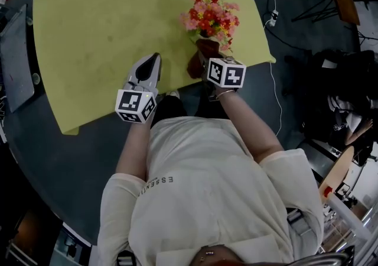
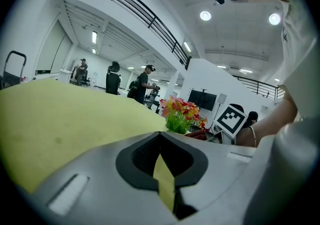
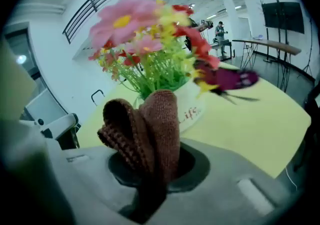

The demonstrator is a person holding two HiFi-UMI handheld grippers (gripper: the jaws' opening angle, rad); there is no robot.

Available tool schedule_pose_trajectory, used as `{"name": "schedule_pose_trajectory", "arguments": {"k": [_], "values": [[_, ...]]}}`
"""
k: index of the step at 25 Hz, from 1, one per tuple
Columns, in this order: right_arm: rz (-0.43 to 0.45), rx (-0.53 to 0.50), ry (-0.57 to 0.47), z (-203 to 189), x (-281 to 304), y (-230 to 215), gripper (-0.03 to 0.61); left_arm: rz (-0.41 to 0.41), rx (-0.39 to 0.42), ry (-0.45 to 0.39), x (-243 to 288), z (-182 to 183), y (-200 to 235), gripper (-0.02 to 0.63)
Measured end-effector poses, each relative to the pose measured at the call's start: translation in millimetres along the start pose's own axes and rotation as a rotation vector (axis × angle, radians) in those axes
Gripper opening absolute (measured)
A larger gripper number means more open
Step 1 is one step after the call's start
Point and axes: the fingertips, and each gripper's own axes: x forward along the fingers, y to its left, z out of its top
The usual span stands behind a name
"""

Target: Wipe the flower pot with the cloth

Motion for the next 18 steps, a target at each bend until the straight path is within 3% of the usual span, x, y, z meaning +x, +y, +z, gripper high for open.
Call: {"name": "schedule_pose_trajectory", "arguments": {"k": [4, 13, 18], "values": [[0.014, -0.038, 0.015, -6.9, -17.7, -25.8, 0.046, 0.018, 0.004, 0.017, 17.2, -7.9, -13.1, 0.014], [-0.008, -0.294, 0.043, 14.5, -52.5, -104.3, 0.046, 0.092, 0.024, 0.012, 60.6, -9.9, -52.3, 0.017], [0.042, -0.356, 0.026, 53.2, -48.1, -127.9, 0.046, 0.173, 0.026, 0.074, 91.9, -22.5, -63.1, 0.218]]}}
